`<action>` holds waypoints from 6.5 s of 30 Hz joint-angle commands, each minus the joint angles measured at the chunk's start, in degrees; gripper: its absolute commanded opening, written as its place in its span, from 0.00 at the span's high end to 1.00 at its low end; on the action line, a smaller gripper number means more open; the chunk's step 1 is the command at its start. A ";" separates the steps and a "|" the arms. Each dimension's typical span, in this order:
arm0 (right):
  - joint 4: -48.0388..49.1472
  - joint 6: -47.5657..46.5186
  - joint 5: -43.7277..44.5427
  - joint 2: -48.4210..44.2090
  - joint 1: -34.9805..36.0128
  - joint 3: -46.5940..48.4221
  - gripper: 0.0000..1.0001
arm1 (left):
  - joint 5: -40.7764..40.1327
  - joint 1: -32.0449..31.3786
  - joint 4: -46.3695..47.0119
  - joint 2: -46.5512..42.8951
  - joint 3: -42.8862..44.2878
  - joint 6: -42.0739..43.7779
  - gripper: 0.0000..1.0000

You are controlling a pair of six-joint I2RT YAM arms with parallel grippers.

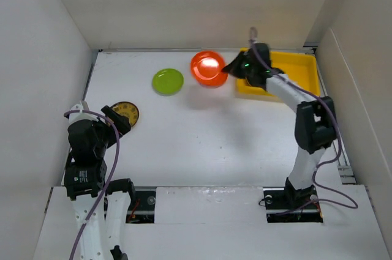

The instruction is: Place the plates into the plastic bin on the countertop

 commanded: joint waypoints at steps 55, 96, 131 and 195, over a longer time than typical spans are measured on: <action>4.67 5.39 1.32 29.60 8.91 28.57 0.18 | 1.11 0.39 1.42 0.78 -0.30 0.73 0.00; -2.18 -4.09 11.00 -6.06 -15.49 -2.79 1.00 | 1.11 -0.67 1.42 -1.42 -0.30 0.73 0.00; -2.18 -5.67 7.11 -5.18 -29.14 -6.66 0.23 | 1.11 -0.67 1.42 -0.89 -0.30 0.73 0.00; -8.95 22.09 3.78 51.32 30.80 58.38 0.64 | -11.81 0.39 0.19 -3.18 3.04 -9.65 0.00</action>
